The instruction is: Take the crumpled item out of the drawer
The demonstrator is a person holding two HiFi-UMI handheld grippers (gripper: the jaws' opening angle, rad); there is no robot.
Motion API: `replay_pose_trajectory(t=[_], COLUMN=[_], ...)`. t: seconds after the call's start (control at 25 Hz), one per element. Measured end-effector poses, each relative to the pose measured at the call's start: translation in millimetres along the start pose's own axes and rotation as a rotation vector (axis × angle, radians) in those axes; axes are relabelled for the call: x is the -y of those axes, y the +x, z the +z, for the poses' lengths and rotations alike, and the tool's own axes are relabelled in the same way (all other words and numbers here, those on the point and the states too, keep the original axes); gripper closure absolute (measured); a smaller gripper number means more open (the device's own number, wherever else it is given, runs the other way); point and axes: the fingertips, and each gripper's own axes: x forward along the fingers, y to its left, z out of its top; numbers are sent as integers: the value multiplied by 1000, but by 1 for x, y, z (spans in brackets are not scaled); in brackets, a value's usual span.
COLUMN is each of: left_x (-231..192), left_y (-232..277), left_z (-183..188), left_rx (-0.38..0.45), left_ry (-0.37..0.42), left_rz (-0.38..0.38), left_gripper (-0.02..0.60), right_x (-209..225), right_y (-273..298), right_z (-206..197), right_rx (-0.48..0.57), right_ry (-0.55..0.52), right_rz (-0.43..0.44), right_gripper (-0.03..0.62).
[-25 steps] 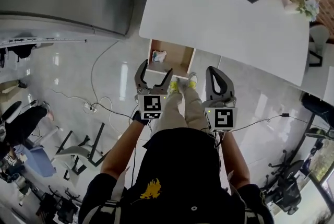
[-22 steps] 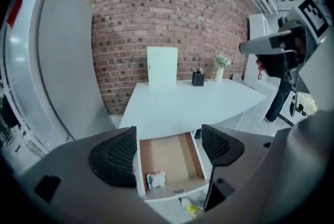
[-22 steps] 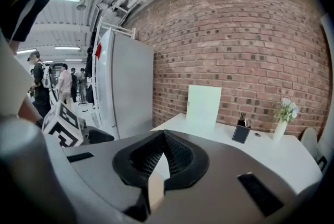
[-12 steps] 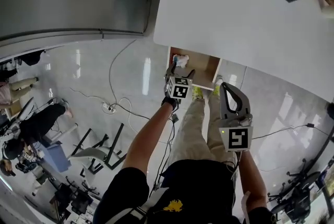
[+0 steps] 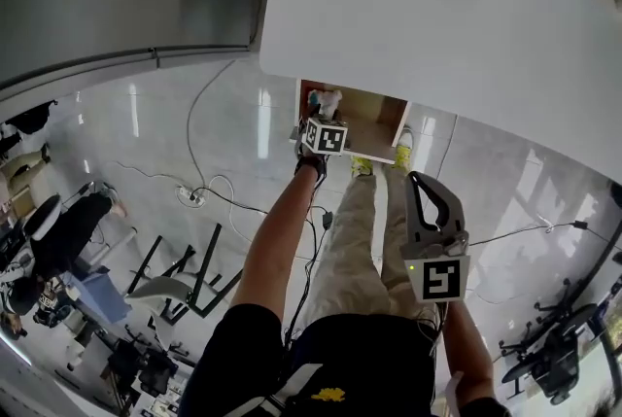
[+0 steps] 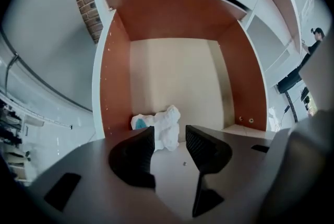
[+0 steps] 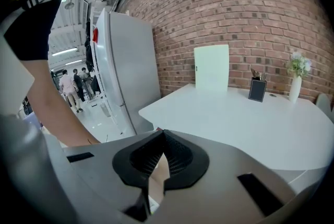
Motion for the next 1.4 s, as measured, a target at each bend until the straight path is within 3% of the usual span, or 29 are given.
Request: replay_pose_trajectory(t=[0.04,0.16,0.32,0.36,0.48,0.6,0.8,1.08,1.24,1.4], left_x=[-1,-2,-16,-20,-25,-20,2,62,92,96], left_y=[4,19,32,33,25,0,-84,-226,-311,-407], left_z=[-4,-11,-21,-19,-12,-5,25,73,133,206], left_rx=[-20,-104,-213,-213,-166,-82,93,332,513,728], left_ry=[6,29,24,24,-11,-49,25,100,115,120], left_rz=[6,23,114,135,152,143,121,35,-8,6], left_gripper=[386,357,369,451,517,531,534,537,537,537], right_x=[1,3,4,4,8,10,16,24,37,50], right_y=[-1,-2,-1,-1,-3,-9,-24,-54,-71,-91], right_z=[-3,-11,-15,-15,-13,-6,38,135,195,233], right_rx=[-5,-21,-27,-30,-19,-22,9,130,201,258], right_ry=[5,21,15,15,9,-13,-73,-178,-243,-249], right_rz=[-2,-9,-10,-10,-17,-21,-32,-68,-105,-140], right_gripper=[567,568,567,568,568,568,568,568,568,568])
